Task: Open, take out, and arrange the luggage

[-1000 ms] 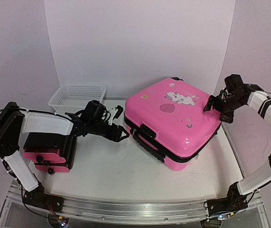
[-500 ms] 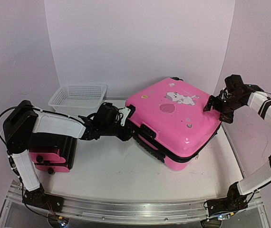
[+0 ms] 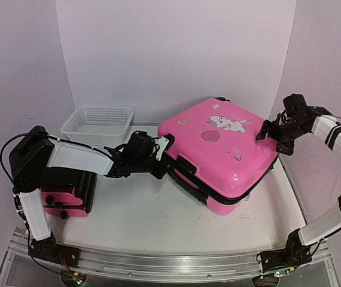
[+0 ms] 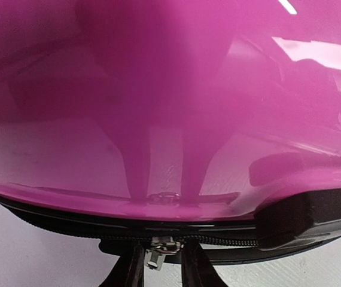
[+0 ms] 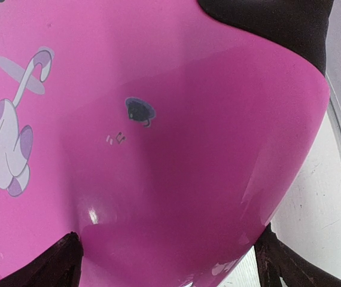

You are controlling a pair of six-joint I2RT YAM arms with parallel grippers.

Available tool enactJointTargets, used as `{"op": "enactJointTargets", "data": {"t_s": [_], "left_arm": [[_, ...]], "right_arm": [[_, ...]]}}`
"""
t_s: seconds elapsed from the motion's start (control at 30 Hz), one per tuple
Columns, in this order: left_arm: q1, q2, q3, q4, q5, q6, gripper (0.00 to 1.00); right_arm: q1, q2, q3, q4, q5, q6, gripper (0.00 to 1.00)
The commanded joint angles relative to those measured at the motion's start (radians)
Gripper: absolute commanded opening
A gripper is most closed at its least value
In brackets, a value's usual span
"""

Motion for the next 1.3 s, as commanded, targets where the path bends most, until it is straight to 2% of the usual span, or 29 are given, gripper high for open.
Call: {"op": "enactJointTargets", "data": {"t_s": [0.0,0.07,0.13,0.2,0.47,0.67,1.03,1.17,1.27], "left_arm": [[-0.004,0.048,0.060,0.048,-0.064,0.023,0.18],[-0.005,0.049,0.057,0.048,-0.053,0.028,0.21],[-0.005,0.036,0.039,0.050,-0.029,0.038,0.32],[-0.005,0.024,0.025,0.050,-0.027,0.048,0.37],[-0.004,0.058,0.040,0.050,-0.029,0.065,0.28],[-0.004,0.066,0.031,0.050,-0.027,0.085,0.29],[0.036,0.061,0.011,0.057,0.159,0.115,0.26],[0.048,0.067,0.008,0.057,0.122,0.099,0.28],[0.049,0.075,0.032,0.057,0.086,0.095,0.24]], "right_arm": [[0.031,0.061,-0.048,-0.045,-0.114,-0.047,0.98],[0.031,0.061,-0.050,-0.044,-0.113,-0.048,0.98],[0.031,0.060,-0.051,-0.044,-0.113,-0.049,0.98],[0.031,0.059,-0.053,-0.044,-0.112,-0.050,0.98],[0.031,0.064,-0.053,-0.044,-0.121,-0.053,0.98],[0.031,0.051,-0.054,-0.044,-0.113,-0.050,0.98],[0.031,0.051,-0.059,-0.044,-0.123,-0.054,0.98],[0.031,0.049,-0.062,-0.044,-0.123,-0.055,0.98],[0.031,0.049,-0.065,-0.044,-0.128,-0.054,0.98]]}}
